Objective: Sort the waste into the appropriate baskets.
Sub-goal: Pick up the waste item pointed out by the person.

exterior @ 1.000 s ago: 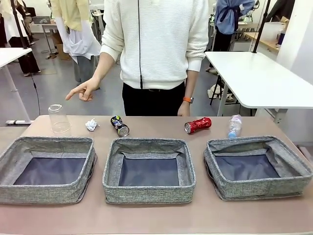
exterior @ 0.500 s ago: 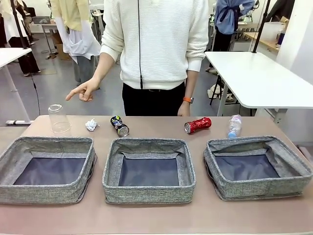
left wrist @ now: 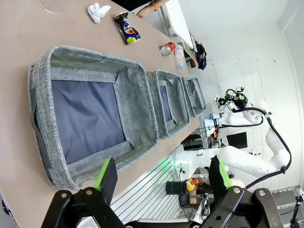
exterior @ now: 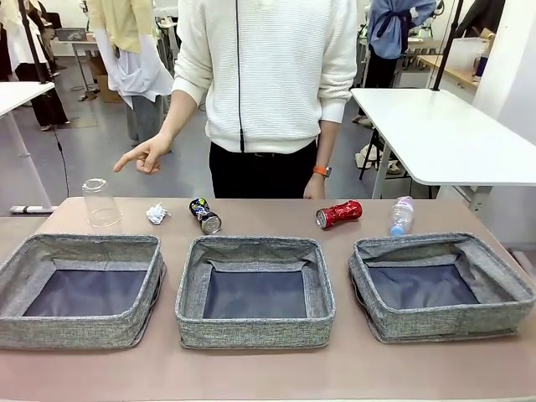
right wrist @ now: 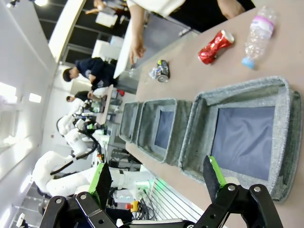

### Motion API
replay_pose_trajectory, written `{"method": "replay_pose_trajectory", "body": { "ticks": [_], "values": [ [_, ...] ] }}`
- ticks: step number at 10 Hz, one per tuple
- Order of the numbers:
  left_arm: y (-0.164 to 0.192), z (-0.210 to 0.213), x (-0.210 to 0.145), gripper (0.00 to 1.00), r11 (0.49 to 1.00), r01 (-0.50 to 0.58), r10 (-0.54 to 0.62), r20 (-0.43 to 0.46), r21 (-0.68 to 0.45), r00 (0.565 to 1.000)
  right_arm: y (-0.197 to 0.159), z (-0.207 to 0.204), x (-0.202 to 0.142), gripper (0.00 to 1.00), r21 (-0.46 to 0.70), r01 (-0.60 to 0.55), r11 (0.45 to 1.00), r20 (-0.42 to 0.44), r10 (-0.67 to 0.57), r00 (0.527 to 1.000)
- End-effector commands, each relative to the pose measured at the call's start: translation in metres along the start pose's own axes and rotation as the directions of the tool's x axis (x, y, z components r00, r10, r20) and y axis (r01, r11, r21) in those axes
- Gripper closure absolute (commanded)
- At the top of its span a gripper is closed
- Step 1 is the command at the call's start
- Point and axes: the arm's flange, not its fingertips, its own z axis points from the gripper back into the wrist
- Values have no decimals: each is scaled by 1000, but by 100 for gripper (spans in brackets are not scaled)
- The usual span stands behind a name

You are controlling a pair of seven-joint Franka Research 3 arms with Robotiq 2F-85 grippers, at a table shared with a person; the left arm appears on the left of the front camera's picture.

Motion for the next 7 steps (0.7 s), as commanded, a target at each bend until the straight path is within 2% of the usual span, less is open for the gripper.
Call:
{"method": "replay_pose_trajectory", "body": {
  "ticks": [1, 2, 3, 4, 5, 6, 7],
  "values": [
    [-4, -13, 23, 0, 961, -27, 30, -9, 274, 999, 1, 0, 4, 0, 18, -27, 999, 14, 27, 1000],
    [-4, -42, 52, 0, 922, 74, -28, -124, 381, 992, 1, 0, 4, 0, 18, -27, 999, 14, 27, 1000],
    [0, -79, 82, 0, 889, 164, -70, -227, 428, 971, 1, 0, 4, 0, 18, -27, 999, 14, 27, 1000],
    [9, -113, 111, 0, 846, 252, -107, -313, 471, 944, 1, 0, 4, 0, 18, -27, 999, 14, 27, 1000],
    [19, -141, 137, 0, 822, 330, -154, -377, 464, 913, 1, 0, 4, 0, 18, -27, 999, 14, 27, 1000],
    [32, -156, 161, 0, 844, 439, -277, -452, 307, 848, 1, 0, 4, 0, 18, -27, 999, 14, 27, 1000],
    [46, -154, 180, 0, 835, 506, -403, -387, 216, 829, 1, 0, 4, 0, 18, -27, 999, 14, 27, 1000]
  ]
}}
